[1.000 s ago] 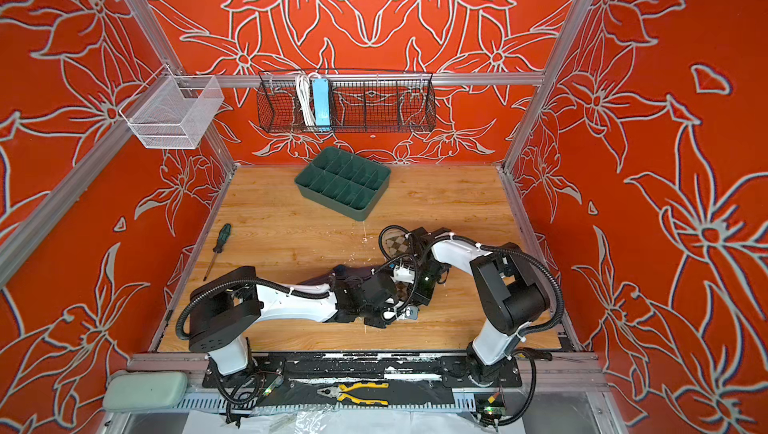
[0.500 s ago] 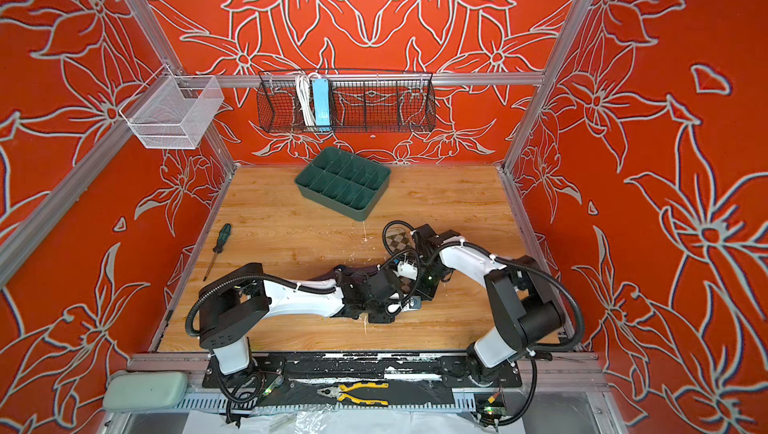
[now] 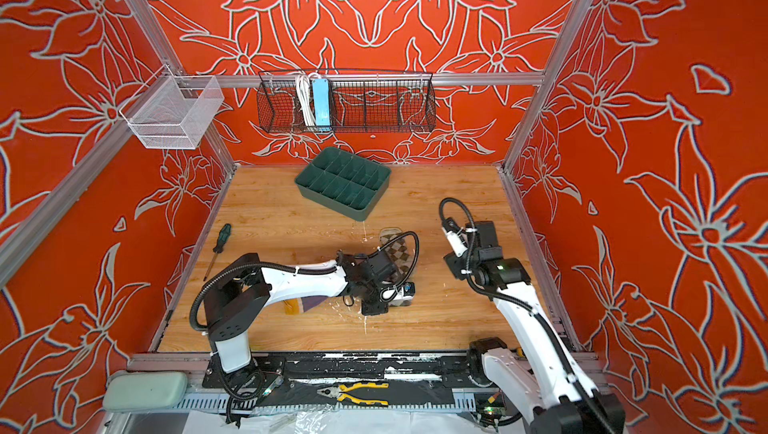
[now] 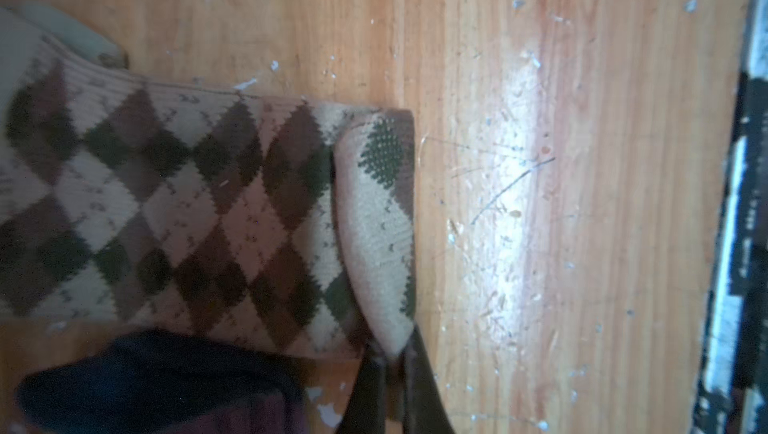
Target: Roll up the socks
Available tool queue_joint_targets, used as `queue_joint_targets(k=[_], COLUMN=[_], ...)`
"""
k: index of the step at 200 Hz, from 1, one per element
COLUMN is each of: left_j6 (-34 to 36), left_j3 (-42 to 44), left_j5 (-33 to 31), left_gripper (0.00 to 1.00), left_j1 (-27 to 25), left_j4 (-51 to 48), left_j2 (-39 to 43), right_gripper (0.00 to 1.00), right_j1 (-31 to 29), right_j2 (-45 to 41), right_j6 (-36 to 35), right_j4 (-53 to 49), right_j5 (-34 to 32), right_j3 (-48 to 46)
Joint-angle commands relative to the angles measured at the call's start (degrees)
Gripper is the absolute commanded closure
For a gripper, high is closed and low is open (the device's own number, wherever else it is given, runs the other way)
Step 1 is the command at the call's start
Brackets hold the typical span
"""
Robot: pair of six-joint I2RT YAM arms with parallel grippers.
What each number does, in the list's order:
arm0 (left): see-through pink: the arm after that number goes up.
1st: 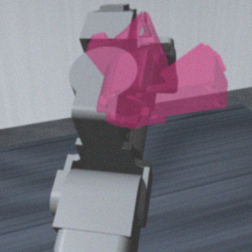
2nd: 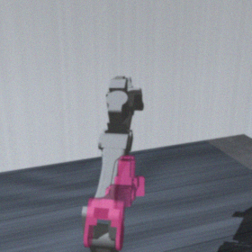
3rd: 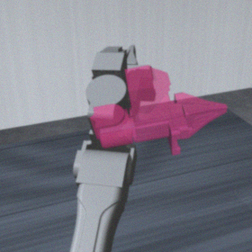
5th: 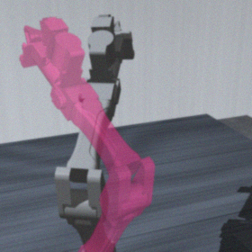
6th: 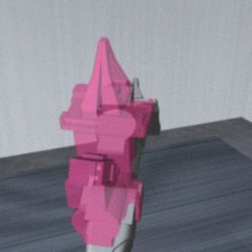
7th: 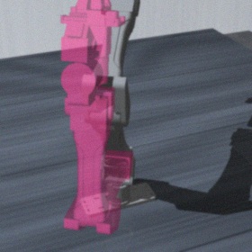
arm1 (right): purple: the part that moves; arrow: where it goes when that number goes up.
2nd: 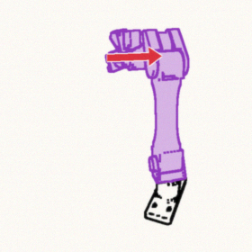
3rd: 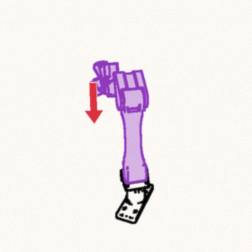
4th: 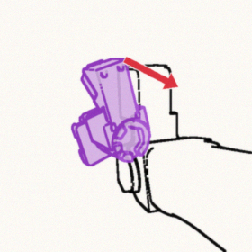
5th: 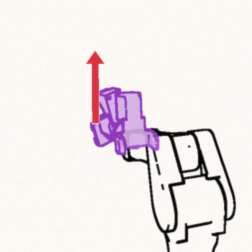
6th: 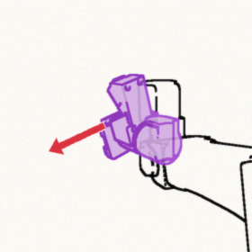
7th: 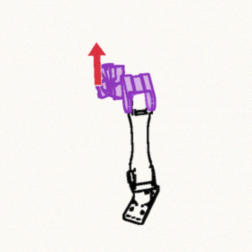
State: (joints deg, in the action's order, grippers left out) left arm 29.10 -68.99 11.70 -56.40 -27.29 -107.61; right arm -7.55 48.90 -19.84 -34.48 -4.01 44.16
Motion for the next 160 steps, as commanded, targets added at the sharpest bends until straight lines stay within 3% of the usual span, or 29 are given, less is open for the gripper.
queue_joint_targets(k=[1, 9, 29, 40, 61, 88, 126, 160], left_j6=[-0.4, -0.3, -0.9, -1.7, -3.3, -5.0, -5.7, -6.3], left_j3=[-6.5, -9.8, -17.2, -20.2, -22.4, -25.2, -31.6, -32.2], left_j5=[12.7, 16.6, 22.4, 23.8, 26.5, 29.6, 32.3, 33.4], left_gripper=[0.97, 0.96, 0.96, 0.96, 0.96, 0.94, 0.94, 0.94], left_j1=[3.1, 4.3, 6.6, 7.4, 9.2, 11.1, 12.4, 12.4], left_j4=[-15.0, -19.0, -27.2, -29.8, -30.1, -30.5, -34.4, -34.2], left_j2=[-4.9, -7.2, -13.0, -15.3, -17.1, -18.2, -22.9, -24.3], right_gripper=[0.29, 0.32, 0.41, 0.43, 0.49, 0.49, 0.45, 0.44], right_j1=[1.0, 1.0, 0.8, 0.4, -2.2, -11.8, -27.7, -32.4], right_j2=[-8.1, -11.8, -20.6, -23.4, -23.7, -21.2, -11.0, 2.4], right_j6=[7.4, 3.1, -21.5, -25.1, -27.9, -27.0, -21.9, -21.9], right_j4=[6.4, 5.2, -8.5, -12.4, -18.8, -20.9, -9.9, 2.3], right_j5=[-7.7, 0.1, 31.9, 38.2, 38.9, 30.9, 20.9, 16.5], right_j3=[-0.7, -1.4, -3.0, -3.9, -4.4, -5.8, -10.0, -12.6])
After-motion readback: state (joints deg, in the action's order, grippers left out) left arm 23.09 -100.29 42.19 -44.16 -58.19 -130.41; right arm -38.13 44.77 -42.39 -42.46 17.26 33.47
